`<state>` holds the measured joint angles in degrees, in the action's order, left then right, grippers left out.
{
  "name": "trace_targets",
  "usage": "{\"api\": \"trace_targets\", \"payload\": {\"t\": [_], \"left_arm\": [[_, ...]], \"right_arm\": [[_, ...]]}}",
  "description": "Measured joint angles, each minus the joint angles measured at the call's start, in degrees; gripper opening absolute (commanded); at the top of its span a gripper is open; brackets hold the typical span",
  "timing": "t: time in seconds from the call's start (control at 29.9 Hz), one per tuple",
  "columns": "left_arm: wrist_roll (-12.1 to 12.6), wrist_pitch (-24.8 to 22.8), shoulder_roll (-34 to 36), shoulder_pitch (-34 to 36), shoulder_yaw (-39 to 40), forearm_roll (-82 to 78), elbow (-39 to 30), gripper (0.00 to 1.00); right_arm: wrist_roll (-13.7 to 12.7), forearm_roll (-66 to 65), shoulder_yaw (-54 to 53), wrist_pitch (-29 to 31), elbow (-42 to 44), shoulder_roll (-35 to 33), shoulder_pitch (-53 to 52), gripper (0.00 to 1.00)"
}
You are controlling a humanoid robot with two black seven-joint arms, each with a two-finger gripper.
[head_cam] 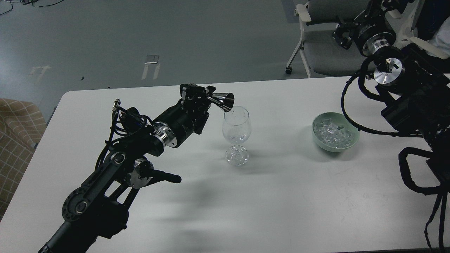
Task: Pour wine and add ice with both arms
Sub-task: 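Tilt the jigger above the glass rim to pour with the left gripper, then bring the jigger back from the glass toward its starting spot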
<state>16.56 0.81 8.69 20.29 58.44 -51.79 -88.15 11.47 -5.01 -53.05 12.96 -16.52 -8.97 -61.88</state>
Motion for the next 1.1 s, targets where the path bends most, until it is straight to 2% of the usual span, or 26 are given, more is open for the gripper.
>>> {"api": "trace_targets", "payload": {"t": [0.43, 0.8, 1.1], "left_arm": [[1.5, 0.1, 0.1, 1.1, 0.0, -0.7, -2.7, 0.0], [2.3, 0.0, 0.6, 1.9, -0.1, -9.1, -3.3, 0.0], [5.3, 0.0, 1.2, 2.7, 0.0, -9.1, -6.7, 0.0]], "right_arm": [[0.0, 0.0, 0.0, 0.0, 0.0, -0.3, -0.2, 1.0], [0.0, 0.0, 0.0, 0.0, -0.1, -0.2, -0.3, 1.0], [0.0, 0.0, 0.0, 0.1, -0.1, -0.3, -0.4, 1.0]]}}
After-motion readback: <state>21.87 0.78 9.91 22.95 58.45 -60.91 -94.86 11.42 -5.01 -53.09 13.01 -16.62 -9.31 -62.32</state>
